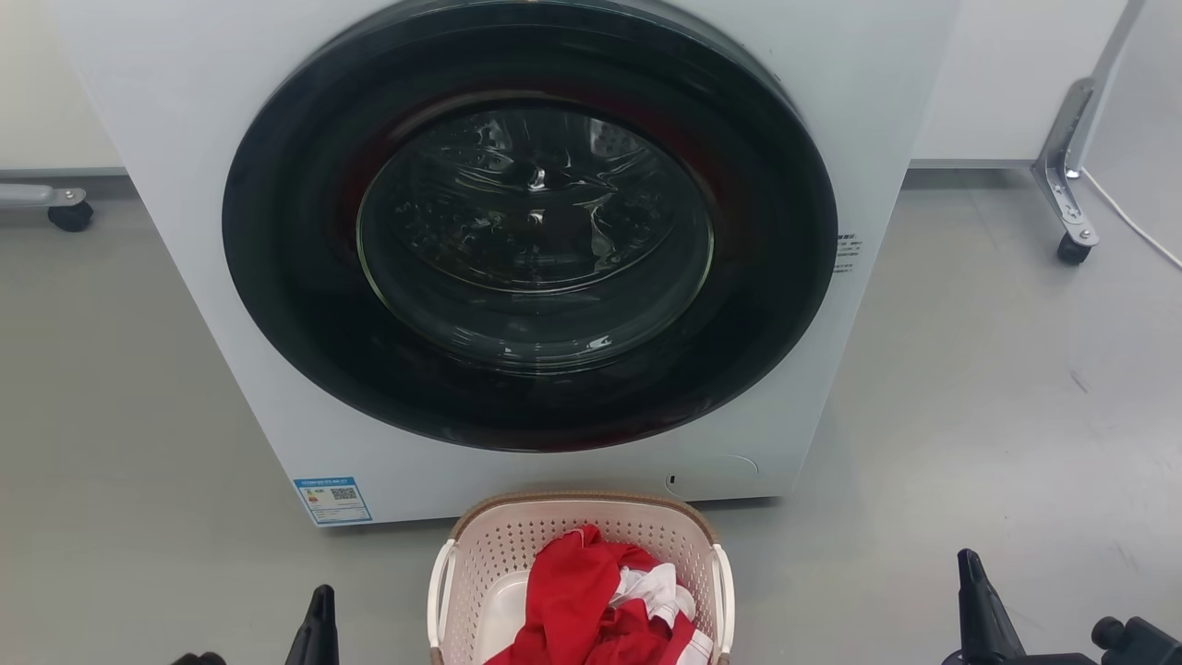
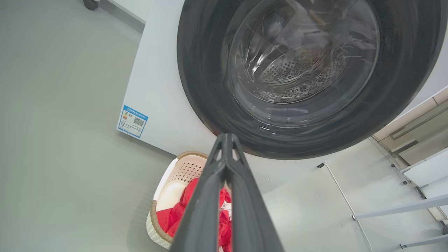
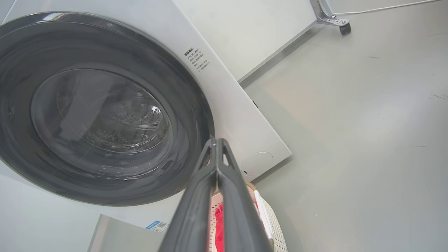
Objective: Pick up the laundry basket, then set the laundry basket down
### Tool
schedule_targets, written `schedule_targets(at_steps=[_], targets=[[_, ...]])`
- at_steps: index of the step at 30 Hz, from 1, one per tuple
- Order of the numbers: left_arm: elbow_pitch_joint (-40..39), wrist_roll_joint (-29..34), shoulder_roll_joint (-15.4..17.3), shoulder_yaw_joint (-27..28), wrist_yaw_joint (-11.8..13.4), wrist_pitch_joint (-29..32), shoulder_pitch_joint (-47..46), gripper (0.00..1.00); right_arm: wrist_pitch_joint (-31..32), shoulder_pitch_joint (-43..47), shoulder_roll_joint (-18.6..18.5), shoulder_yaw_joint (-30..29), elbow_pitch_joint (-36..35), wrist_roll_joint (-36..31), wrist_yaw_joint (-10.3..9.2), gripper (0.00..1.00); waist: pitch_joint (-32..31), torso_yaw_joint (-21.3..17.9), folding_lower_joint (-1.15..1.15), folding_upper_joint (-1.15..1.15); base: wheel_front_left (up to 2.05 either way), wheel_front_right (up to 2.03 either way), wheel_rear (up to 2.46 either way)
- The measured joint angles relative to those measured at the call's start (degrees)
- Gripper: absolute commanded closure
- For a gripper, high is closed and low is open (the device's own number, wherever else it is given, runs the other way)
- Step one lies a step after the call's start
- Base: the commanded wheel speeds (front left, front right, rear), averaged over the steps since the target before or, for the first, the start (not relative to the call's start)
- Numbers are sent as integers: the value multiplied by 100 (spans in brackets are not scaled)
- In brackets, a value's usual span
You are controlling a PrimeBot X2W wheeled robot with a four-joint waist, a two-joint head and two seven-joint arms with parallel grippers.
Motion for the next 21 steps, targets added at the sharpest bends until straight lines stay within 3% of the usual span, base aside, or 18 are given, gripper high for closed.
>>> schedule_targets(at_steps=[21], targets=[[312,-1766,-73,402,-310,470,-418,100,457,-357,53,-485,378,1753,308,100,57,-13,0,0,0,0,0]])
